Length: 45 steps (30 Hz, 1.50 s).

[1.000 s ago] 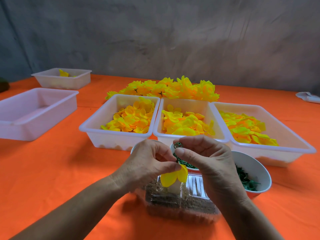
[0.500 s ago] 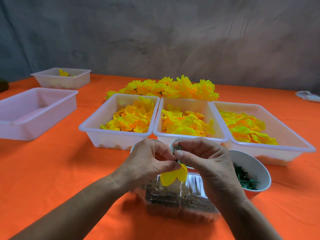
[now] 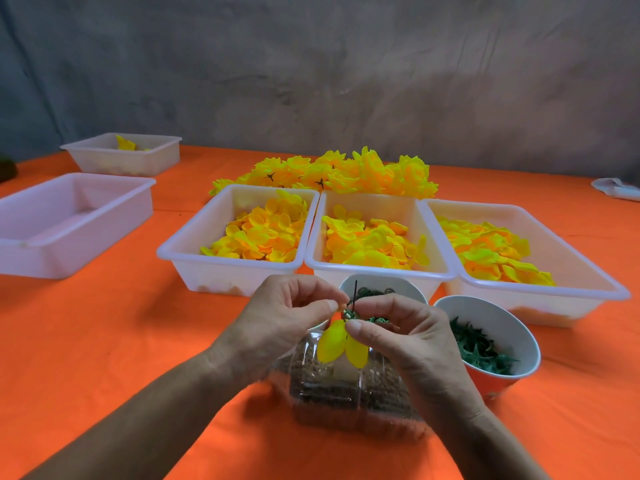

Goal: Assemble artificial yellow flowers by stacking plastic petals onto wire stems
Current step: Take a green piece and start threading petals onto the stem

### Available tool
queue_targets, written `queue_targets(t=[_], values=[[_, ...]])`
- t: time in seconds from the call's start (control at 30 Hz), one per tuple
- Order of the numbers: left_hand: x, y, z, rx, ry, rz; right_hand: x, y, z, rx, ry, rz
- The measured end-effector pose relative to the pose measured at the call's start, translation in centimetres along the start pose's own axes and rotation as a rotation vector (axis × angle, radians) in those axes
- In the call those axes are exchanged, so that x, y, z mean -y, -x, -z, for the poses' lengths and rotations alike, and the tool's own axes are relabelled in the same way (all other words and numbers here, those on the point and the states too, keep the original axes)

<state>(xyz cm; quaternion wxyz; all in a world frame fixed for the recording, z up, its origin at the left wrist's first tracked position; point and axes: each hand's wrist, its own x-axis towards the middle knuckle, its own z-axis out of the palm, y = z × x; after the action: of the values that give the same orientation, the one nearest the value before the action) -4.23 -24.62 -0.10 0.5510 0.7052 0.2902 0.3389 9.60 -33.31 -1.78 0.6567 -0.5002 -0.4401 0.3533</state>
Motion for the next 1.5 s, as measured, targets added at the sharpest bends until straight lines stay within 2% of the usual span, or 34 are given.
queue_targets(t=[0.13, 0.33, 0.5, 0.73, 0.9, 1.13, 1.27, 1.37, 1.5], values=[[0.1, 0.5, -0.2, -0.008, -0.028, -0.088, 0.1, 0.3, 0.1, 0.018, 0.010, 0.016], [0.1, 0.5, -0.4, -0.068, -0.091, -0.147, 0.5, -0.1, 0.7, 0.069, 0.178, 0.095], [0.0, 0.3, -0.2, -0.110, -0.274, -0.239, 0.4, -0.6, 0.7, 0.055, 0.245, 0.179], [-0.4, -0.1, 0.0, -0.055, -0.401, -0.373, -0.5, -0.8, 0.8, 0.006, 0.305, 0.306], [-0.7, -0.2, 0.1, -0.016, -0.546, -0.497, -0.6, -0.8, 0.8, -0.019, 0.432, 0.398], [-1.1, -0.2, -0.1, 0.011, -0.699, -0.576, -0.3, -0.4, 0.7, -0.031, 0.506, 0.401], [-0.8, -0.1, 0.1, 0.001, -0.498, -0.408, 0.3, -0.1, 0.8, 0.010, 0.364, 0.240], [-0.5, 0.2, 0.0, -0.051, -0.377, -0.319, 0.5, -0.1, 0.6, 0.008, 0.399, 0.251], [-0.8, 0.2, -0.4, -0.099, -0.242, -0.313, 0.6, -0.4, 0.1, -0.012, 0.431, 0.259]])
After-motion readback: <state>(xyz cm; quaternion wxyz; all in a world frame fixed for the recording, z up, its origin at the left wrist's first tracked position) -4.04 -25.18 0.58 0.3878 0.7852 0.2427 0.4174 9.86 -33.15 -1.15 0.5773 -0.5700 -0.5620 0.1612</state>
